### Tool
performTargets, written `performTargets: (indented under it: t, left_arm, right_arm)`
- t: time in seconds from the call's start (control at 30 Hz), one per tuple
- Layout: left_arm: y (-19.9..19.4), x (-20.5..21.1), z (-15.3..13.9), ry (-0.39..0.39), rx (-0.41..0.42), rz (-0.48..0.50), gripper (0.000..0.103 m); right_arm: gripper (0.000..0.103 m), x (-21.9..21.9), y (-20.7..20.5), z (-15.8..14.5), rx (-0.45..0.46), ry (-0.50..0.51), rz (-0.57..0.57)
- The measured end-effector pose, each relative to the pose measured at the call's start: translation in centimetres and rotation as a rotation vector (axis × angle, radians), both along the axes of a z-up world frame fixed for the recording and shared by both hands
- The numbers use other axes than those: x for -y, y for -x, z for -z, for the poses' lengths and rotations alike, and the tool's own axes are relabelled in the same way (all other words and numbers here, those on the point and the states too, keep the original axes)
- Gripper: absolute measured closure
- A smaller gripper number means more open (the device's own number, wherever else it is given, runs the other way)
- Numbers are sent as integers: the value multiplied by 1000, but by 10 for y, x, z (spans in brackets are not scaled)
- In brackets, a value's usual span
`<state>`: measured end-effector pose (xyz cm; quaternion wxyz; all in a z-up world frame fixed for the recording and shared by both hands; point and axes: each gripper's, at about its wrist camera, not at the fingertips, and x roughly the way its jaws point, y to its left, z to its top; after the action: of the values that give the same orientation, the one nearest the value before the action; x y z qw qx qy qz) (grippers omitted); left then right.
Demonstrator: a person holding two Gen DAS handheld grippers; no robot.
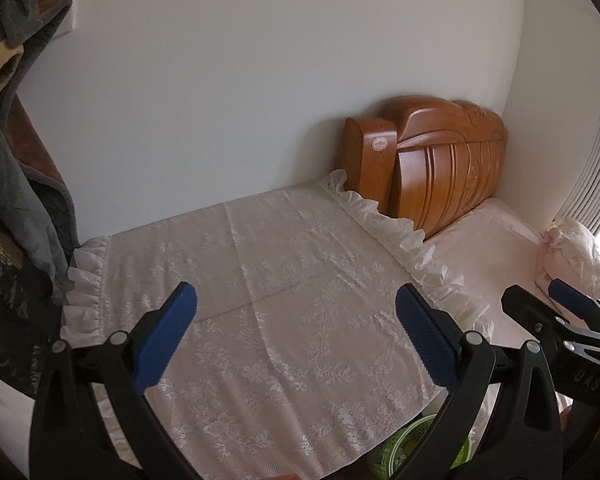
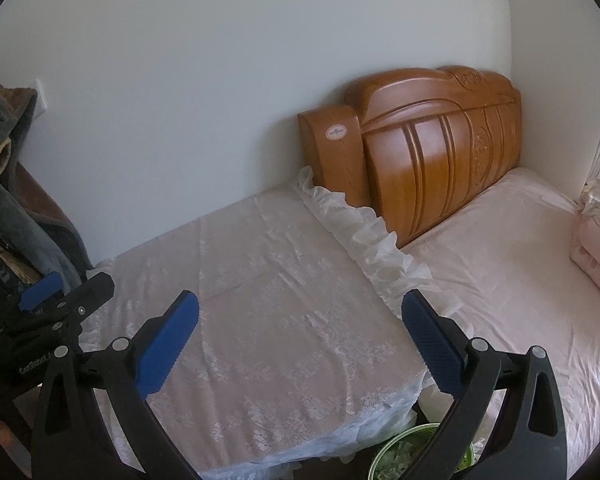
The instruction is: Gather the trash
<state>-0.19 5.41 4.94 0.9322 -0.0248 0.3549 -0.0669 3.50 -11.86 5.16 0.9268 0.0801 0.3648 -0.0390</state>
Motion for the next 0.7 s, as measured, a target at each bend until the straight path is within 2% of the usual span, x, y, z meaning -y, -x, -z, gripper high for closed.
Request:
performTargets:
  t: [0.7]
  left_arm:
    - [-2,7,-1,9,-14,10,8]
  right_arm:
    - [2,5,4,0,-7,17,12]
